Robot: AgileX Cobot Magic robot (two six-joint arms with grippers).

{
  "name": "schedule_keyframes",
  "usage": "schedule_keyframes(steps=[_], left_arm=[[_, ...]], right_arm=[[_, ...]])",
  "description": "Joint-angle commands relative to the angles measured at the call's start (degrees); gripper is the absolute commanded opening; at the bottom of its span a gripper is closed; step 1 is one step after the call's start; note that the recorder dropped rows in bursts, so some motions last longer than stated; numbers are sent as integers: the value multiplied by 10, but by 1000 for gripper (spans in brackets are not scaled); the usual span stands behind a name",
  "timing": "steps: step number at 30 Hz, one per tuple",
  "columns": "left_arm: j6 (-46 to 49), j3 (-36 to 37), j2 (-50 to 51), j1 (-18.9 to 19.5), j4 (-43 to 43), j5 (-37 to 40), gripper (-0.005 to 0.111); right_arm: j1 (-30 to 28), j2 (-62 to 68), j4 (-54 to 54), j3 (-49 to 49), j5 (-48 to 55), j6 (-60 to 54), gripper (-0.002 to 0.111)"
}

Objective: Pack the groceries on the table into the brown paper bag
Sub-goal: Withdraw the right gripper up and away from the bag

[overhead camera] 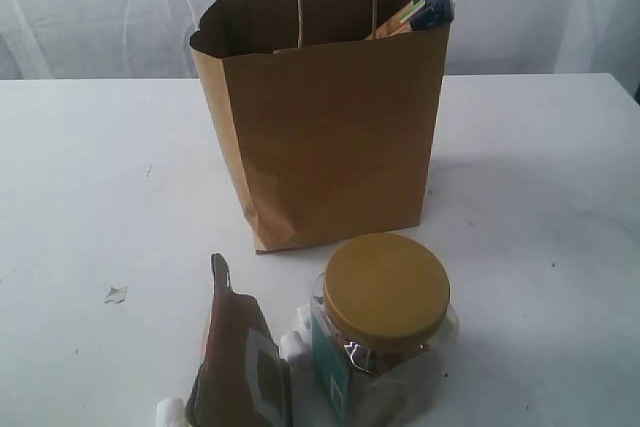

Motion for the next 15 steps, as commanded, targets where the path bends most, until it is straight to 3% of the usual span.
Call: schedule_keyframes(steps=[1,12,15], left_arm=[[-1,2,-2,-1,0,0,0],[-1,2,-2,-1,0,0,0],[-1,2,-2,-1,0,0,0]], right_arm=[[-2,-2,81,2,10,-92,2],[10,-1,296,5,44,-317,2],[44,9,429,16,49,-364,2]])
